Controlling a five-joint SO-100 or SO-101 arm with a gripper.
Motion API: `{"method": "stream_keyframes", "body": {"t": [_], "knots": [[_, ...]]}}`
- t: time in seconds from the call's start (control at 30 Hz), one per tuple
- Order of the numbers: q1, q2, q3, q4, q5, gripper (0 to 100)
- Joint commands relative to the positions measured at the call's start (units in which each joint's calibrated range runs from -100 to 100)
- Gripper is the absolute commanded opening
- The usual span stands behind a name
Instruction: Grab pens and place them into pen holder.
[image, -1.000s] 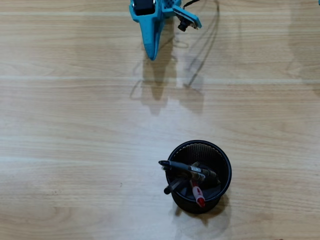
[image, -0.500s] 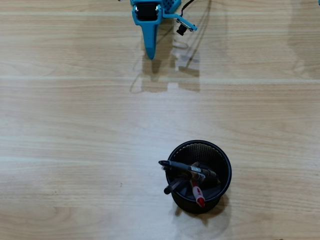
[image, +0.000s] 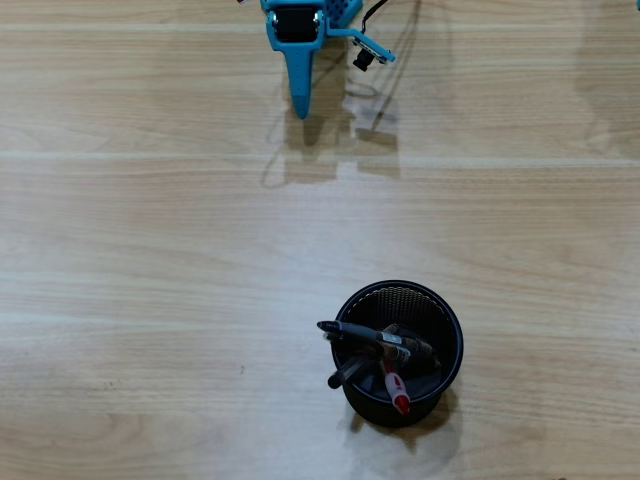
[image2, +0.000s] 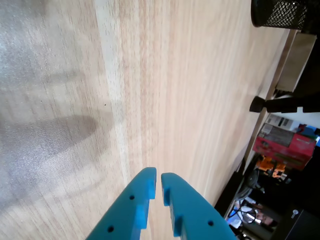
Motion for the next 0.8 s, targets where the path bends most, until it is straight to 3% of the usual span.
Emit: {"method": "stream_keyframes", "body": {"t": [0.0,0.77], "knots": [[0.8,-0.78,-0.1,-0.54,0.1,2],[0.71,-0.69,-0.1,-0.63,-0.01,2]]}}
